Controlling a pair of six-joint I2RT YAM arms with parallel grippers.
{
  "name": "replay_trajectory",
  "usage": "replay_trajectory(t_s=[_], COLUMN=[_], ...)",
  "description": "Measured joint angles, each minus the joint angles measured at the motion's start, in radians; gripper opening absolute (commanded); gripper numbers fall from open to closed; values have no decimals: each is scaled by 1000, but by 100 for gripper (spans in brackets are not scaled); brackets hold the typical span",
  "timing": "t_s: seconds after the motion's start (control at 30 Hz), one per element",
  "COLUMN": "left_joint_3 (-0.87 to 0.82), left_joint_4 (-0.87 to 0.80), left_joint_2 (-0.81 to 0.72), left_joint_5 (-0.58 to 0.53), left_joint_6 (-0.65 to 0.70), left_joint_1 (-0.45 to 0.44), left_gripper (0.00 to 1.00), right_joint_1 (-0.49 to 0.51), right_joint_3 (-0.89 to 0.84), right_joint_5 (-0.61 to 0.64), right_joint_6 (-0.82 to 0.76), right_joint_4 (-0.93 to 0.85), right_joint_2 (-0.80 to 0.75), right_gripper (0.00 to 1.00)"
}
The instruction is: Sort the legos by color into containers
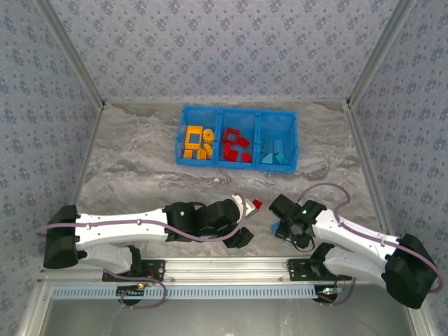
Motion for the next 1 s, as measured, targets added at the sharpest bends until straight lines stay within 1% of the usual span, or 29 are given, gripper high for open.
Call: replay_trajectory(t_s=[0.1,0.17,0.27,0.33,0.43,0.5,0.57,0.63,0.7,0.77,0.9,1.0], left_joint_3=[0,0,0,0,0,4,21,61,107,151,237,282], left_joint_4=[0,0,1,1,1,-2,-13,-28,-29,-29,-31,-32], left_joint_2=[0,0,0,0,-1,-6,-14,-32,-59,-79,-83,-51], left_joint_5=[-2,-3,-5,-15,-29,-50,-73,-93,-109,-122,-129,-123], left_joint_6=[0,0,0,0,-1,-7,-17,-30,-43,-53,-76,-95], left_joint_1=[0,0,0,0,0,1,9,32,76,124,242,325], left_gripper=[62,62,62,62,62,62,63,63,63,64,65,65], right_joint_1=[-23,-41,-55,-56,-46,-36,-33,-43,-72,-121,-258,-364], right_joint_3=[-17,-24,-23,-20,-14,16,89,206,325,439,626,787], right_joint_5=[1,-3,-5,-3,21,55,97,145,185,207,178,116], right_joint_6=[-5,-15,-31,-34,-33,-34,-43,-82,-139,-223,-412,-545], right_joint_4=[23,42,80,85,67,6,-70,-135,-159,-151,-77,-18], right_joint_2=[17,34,49,51,35,4,-35,-54,-49,-15,156,375], right_gripper=[50,46,34,29,28,27,27,27,28,29,29,27])
